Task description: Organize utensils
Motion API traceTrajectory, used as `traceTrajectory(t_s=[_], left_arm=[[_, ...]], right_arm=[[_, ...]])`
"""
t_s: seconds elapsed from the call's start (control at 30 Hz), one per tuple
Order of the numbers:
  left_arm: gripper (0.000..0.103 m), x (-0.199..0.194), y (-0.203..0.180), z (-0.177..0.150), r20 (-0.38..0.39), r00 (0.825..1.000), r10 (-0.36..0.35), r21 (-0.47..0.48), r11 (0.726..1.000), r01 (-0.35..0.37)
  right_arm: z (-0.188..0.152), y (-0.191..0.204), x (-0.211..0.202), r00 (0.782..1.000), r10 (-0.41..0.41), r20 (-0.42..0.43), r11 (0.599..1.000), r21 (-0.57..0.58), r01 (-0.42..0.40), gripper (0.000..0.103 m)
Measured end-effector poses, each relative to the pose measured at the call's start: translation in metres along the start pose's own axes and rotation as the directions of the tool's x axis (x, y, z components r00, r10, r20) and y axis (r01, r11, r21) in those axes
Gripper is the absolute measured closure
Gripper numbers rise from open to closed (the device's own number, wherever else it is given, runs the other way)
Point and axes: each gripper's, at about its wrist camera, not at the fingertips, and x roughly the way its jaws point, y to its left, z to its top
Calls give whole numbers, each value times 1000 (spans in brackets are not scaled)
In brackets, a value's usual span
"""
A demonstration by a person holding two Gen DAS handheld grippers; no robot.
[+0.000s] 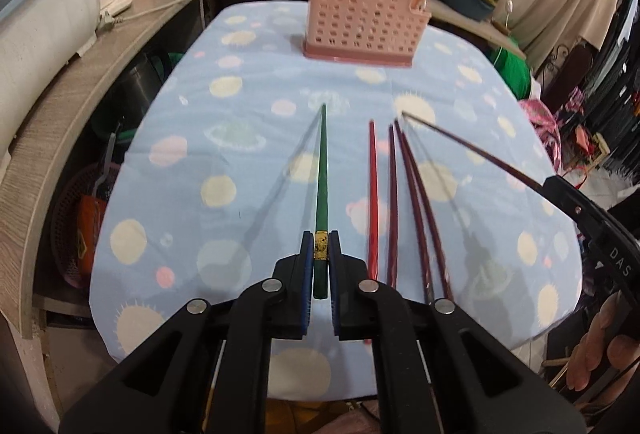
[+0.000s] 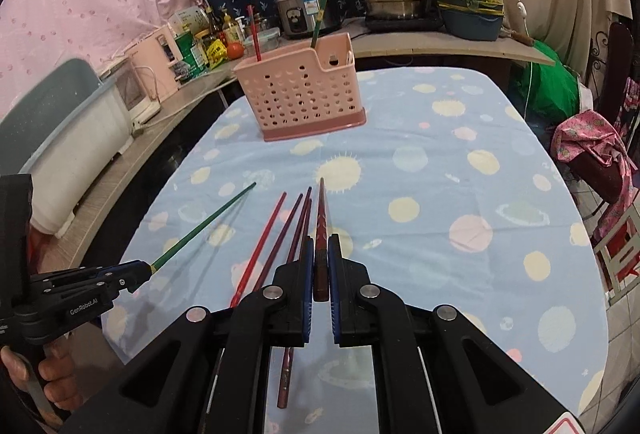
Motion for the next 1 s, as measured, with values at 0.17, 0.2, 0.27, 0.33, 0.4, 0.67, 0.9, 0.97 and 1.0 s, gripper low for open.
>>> traceTrajectory(t_s=[0.17, 0.2, 0.27, 0.33, 0.4, 0.67, 0.9, 0.97, 1.0], left_arm=[[96, -18, 6, 32, 69, 998, -9, -26, 1000, 10], [97, -22, 6, 39, 84, 996, -6, -27, 1000, 8], [100, -30, 6, 53, 122, 993, 2, -26, 1000, 1], [100, -37, 7, 67, 152, 988, 5, -27, 1000, -1], [100, -42, 8, 78, 177, 984, 4, -25, 1000, 0], [100, -41, 18, 93, 185, 983, -5, -39, 999, 13], [56, 0, 33, 46, 67, 998, -14, -63, 998, 19], [56, 21, 34, 29, 6, 1000, -20, -61, 998, 20], [56, 31, 34, 21, -25, 1000, -19, -60, 998, 17]], right_arm=[[32, -4, -12, 998, -4, 66, 1000, 10, 3, 96], [37, -4, -13, 997, -3, 78, 1000, 14, 2, 96], [50, -7, -15, 995, 1, 100, 1000, 22, -4, 96], [63, -9, -16, 993, 2, 121, 1000, 25, -5, 96], [75, -9, -17, 990, 1, 139, 1000, 22, -4, 96], [90, -6, -21, 985, 3, 173, 1000, 22, -7, 96], [85, -5, -28, 984, 7, 178, 999, 44, -15, 96], [82, -4, -30, 984, 4, 180, 999, 48, -13, 96], [82, -4, -32, 983, 2, 181, 999, 48, -11, 96]])
